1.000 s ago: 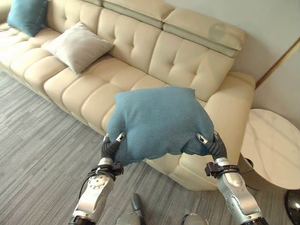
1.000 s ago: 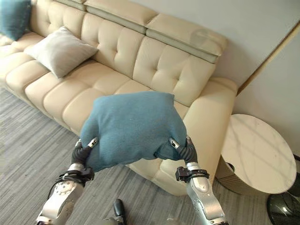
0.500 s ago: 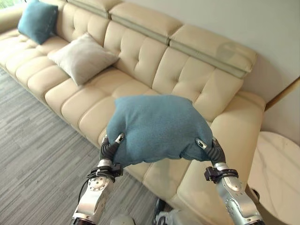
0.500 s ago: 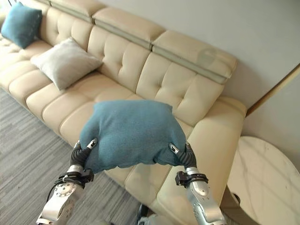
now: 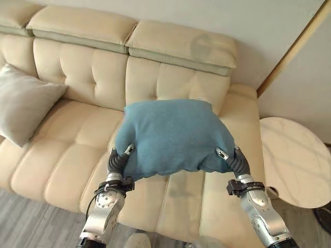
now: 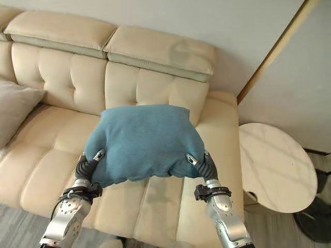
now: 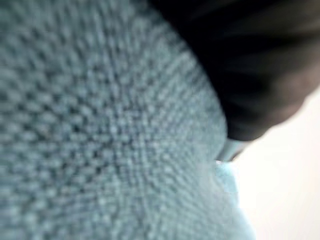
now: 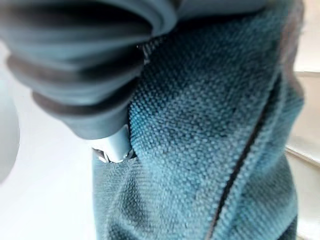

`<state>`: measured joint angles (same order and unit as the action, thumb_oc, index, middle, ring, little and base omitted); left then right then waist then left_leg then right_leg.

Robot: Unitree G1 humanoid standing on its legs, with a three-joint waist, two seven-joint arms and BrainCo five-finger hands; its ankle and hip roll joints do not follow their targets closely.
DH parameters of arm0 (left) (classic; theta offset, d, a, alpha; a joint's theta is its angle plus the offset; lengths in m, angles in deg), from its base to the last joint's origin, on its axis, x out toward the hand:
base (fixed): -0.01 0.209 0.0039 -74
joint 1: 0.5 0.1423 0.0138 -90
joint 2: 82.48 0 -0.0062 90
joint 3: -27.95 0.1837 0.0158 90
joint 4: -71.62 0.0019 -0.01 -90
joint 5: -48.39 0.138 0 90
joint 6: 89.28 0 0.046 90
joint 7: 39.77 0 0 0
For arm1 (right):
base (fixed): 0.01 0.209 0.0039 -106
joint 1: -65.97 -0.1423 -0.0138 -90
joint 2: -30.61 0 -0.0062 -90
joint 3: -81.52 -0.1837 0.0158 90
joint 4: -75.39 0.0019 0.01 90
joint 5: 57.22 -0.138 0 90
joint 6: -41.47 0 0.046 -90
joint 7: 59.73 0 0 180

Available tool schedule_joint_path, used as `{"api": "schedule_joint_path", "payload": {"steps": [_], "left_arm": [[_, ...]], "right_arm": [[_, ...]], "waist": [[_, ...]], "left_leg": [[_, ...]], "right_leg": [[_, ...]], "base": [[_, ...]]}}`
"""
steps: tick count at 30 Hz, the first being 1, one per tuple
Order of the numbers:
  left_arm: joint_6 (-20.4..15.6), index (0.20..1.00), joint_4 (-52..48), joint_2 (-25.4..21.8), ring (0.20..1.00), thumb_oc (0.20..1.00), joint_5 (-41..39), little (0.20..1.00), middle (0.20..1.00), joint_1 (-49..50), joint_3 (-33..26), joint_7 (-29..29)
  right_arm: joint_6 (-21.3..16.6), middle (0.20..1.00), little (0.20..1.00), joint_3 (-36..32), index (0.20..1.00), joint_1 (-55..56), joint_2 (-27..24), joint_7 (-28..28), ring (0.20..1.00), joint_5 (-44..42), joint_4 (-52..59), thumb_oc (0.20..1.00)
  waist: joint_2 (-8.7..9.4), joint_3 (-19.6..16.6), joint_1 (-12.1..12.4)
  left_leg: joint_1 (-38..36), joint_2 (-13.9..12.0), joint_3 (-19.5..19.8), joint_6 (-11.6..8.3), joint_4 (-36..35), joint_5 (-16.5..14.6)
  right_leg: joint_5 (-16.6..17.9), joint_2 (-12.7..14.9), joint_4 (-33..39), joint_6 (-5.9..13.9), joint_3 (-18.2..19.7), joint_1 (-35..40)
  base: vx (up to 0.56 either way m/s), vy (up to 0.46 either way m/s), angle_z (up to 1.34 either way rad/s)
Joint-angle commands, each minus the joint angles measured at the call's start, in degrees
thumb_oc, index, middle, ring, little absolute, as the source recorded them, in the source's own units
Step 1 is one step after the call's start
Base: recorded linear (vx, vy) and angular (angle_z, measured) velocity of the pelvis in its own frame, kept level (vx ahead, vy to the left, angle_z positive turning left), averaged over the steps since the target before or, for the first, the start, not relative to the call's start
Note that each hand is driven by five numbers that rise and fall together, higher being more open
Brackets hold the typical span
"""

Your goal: Pick up all the scattered cushions and arrange them neatly on the sofa.

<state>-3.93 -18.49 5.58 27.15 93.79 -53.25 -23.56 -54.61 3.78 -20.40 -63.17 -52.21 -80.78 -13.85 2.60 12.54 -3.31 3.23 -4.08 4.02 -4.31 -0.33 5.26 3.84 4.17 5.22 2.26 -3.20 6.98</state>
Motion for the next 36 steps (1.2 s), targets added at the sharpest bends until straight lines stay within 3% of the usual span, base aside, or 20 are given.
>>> {"api": "schedule_joint_path", "payload": {"steps": [1,12,16,19,24,26,29,31,32,33,34,36], "left_arm": [[-6.48,0.200,-7.05,-1.63,0.200,0.200,2.59,0.200,0.200,-1.27,-1.80,-0.11],[-5.60,0.200,-4.89,-2.76,0.200,0.200,4.48,0.200,0.200,-3.30,-0.34,0.01],[-5.19,0.200,-1.24,-5.18,0.200,0.200,9.05,0.200,0.200,-9.75,2.02,1.48],[-6.01,0.200,2.96,-7.35,0.200,0.200,11.93,0.200,0.200,-20.22,5.32,4.16],[-7.45,0.200,18.66,-12.93,0.200,0.200,16.37,0.200,0.200,-51.03,14.92,13.06],[-7.25,0.200,22.58,-16.07,0.200,0.200,20.00,0.200,0.200,-57.05,15.64,15.64],[-6.24,0.200,27.40,-16.18,0.200,0.200,22.76,0.200,0.200,-61.89,16.56,19.25],[-3.55,0.200,36.86,-15.65,0.200,0.200,26.08,0.200,0.200,-70.09,19.82,22.91],[-3.64,0.200,37.08,-15.63,0.200,0.200,26.04,0.200,0.200,-70.37,19.92,22.94],[-2.76,0.504,40.07,-15.80,0.504,0.504,26.76,0.504,0.504,-72.68,21.15,23.24],[0.61,1.000,50.01,-16.62,1.000,1.000,28.27,1.000,1.000,-80.81,26.03,22.46],[1.63,1.000,54.67,-16.62,1.000,1.000,28.91,1.000,1.000,-83.78,28.76,21.17]], "right_arm": [[-4.89,0.200,0.200,-0.85,0.200,-2.06,1.40,-0.26,0.200,1.92,5.78,0.200],[-3.88,0.200,0.200,0.71,0.200,-3.26,3.21,0.48,0.200,3.47,4.36,0.200],[-3.71,0.200,0.200,2.56,0.200,-8.71,2.90,3.24,0.200,7.65,1.22,0.200],[-4.00,0.200,0.200,4.52,0.200,-17.61,2.59,6.54,0.200,9.84,-2.96,0.200],[-4.89,0.200,0.200,9.37,0.200,-45.82,1.37,17.06,0.200,14.26,-17.84,0.200],[-5.82,0.200,0.200,8.78,0.200,-52.68,0.31,20.90,0.200,16.04,-21.11,0.200],[-6.38,0.200,0.200,9.11,0.200,-58.28,-0.08,24.95,0.200,19.33,-24.02,0.200],[-5.72,0.200,0.200,10.61,0.200,-65.47,-0.54,29.61,0.200,21.17,-32.49,0.200],[-5.82,0.347,0.347,10.59,0.347,-65.70,-0.56,29.62,0.347,21.13,-32.69,0.347],[-5.68,1.000,1.000,11.39,1.000,-67.58,-0.72,29.59,1.000,19.92,-36.31,1.000],[-1.77,1.000,1.000,15.99,1.000,-73.27,-4.16,28.65,1.000,19.25,-48.98,1.000],[-0.63,1.000,1.000,17.83,1.000,-75.23,-5.31,27.95,1.000,19.83,-52.73,1.000]], "waist": [[0.18,-4.64,0.29],[0.75,-5.79,-0.29],[0.80,-5.21,-0.42],[0.70,-2.70,-0.59],[0.20,3.90,0.19],[-0.47,5.17,0.81],[-1.01,6.39,1.09],[-1.74,8.61,1.24],[-1.75,8.54,1.26],[-1.86,8.87,1.37],[-2.20,10.17,1.23],[-2.18,10.53,1.04]], "left_leg": [[-2.04,-1.51,-3.38,-0.97,-4.02,-4.20],[-4.96,0.14,-8.14,1.30,-4.67,-6.43],[-4.61,0.23,-9.22,1.51,-4.46,-6.77],[-1.09,0.08,-9.45,1.50,-2.93,-6.59],[14.38,0.35,-8.28,1.18,5.53,-6.58],[19.06,0.82,-7.55,1.15,7.84,-6.50],[23.46,1.15,-6.67,1.03,9.81,-6.19],[29.52,1.37,-5.50,0.96,12.92,-6.39],[29.87,1.37,-5.47,0.96,13.13,-6.45],[31.30,1.43,-5.28,0.95,13.63,-6.43],[35.48,1.66,-4.43,0.89,14.78,-5.82],[36.76,1.68,-4.32,0.87,15.10,-5.55]], "right_leg": [[-8.87,1.07,-3.73,3.40,0.84,-4.12],[-6.43,3.43,-1.82,5.35,3.87,-4.68],[-6.26,3.87,-1.90,5.84,4.52,-5.84],[-6.04,4.09,-3.30,5.86,5.39,-9.67],[-5.05,3.81,-10.82,5.65,6.29,-24.54],[-5.33,3.89,-12.98,5.49,5.99,-28.62],[-5.68,3.91,-14.91,5.30,5.78,-32.61],[-6.43,3.89,-18.96,5.06,5.63,-38.82],[-6.48,3.89,-19.14,5.05,5.62,-39.15],[-6.51,3.87,-19.61,5.01,5.84,-40.54],[-6.49,3.72,-21.57,4.85,5.66,-44.49],[-6.43,3.67,-21.95,4.79,5.49,-45.73]], "base": [[0.06,0.230,-0.32],[0.03,0.068,-0.17],[0.00,0.006,-0.08],[-0.17,-0.014,-0.09],[-0.33,-0.057,-0.02],[-0.10,-0.061,-0.12],[-0.10,-0.069,-0.08],[-0.10,-0.058,0.01],[-0.05,-0.022,-0.02],[-0.05,-0.071,0.09],[-0.06,-0.103,0.12],[-0.02,-0.066,0.35]]}}
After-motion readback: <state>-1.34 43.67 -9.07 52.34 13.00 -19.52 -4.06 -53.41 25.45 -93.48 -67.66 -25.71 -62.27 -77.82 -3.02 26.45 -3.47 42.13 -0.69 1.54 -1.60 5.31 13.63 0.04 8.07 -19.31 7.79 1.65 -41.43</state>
